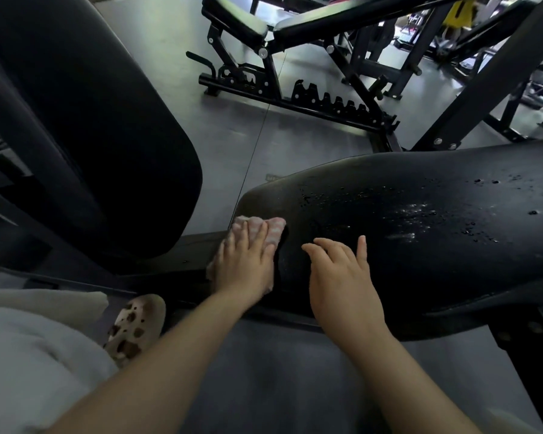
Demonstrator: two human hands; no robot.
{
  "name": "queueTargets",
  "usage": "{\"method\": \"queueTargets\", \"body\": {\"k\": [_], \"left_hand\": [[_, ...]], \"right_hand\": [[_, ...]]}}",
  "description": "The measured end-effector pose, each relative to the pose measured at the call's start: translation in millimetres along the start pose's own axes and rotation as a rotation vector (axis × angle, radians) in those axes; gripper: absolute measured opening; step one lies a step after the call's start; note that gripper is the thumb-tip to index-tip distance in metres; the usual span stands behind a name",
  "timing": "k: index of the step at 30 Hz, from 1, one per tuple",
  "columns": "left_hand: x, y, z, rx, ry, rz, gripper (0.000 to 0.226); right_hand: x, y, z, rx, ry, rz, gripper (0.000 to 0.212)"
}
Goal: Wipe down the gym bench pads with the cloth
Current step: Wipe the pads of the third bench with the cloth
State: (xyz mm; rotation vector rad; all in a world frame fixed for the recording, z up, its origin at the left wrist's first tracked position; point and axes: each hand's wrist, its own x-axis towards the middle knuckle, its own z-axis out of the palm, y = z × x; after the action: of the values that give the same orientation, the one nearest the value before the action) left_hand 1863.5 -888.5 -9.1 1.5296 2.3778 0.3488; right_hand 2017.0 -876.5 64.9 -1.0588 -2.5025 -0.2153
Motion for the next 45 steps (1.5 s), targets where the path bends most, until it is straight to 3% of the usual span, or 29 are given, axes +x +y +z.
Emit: {"method": "queueTargets", "body": {"k": [4,5,9,15,18,21,23,27,34,39,45], "left_hand": [[-43,54,2,-0.146,0.165,0.136,0.065],[-50,62,-2,-0.158,0.145,0.189,0.063],[-47,51,-11,-0.045,0.152,0.367,0.063],[7,-12,-2,-0.217,0.044,-0.050,0.054],[-4,0,3,-0.202,0.093,-0.157,0.053],[-37,45,-3,-0.132,0.173,-0.030,0.064],[-45,60,-7,-0.122,0.137,0.105,0.072],[0,53,-25,-0.088,-0.023,0.159,0.053],[71,12,-31,-0.221,-0.061,-0.042,0.052],[97,2,-35,-0.353,-0.076,-0.200,0.052],[116,17,-44,-0.271,-0.095,-0.182,0.051]], "right_hand": [[2,2,-15,0.377,0.017,0.133,0.040],[1,3,-18,0.445,0.025,0.164,0.041],[0,2,-23,0.515,0.022,0.184,0.038],[-5,5,-17,0.364,-0.127,0.143,0.034],[-5,7,-17,0.379,-0.110,0.144,0.033],[-4,5,-17,0.417,-0.062,0.174,0.035],[-4,4,-18,0.410,-0.020,0.179,0.037],[-2,3,-14,0.326,-0.032,0.208,0.029],[-1,3,3,0.017,0.046,0.129,0.033],[-2,3,7,-0.060,0.059,0.110,0.044],[-2,2,6,-0.100,0.037,0.103,0.046]]}}
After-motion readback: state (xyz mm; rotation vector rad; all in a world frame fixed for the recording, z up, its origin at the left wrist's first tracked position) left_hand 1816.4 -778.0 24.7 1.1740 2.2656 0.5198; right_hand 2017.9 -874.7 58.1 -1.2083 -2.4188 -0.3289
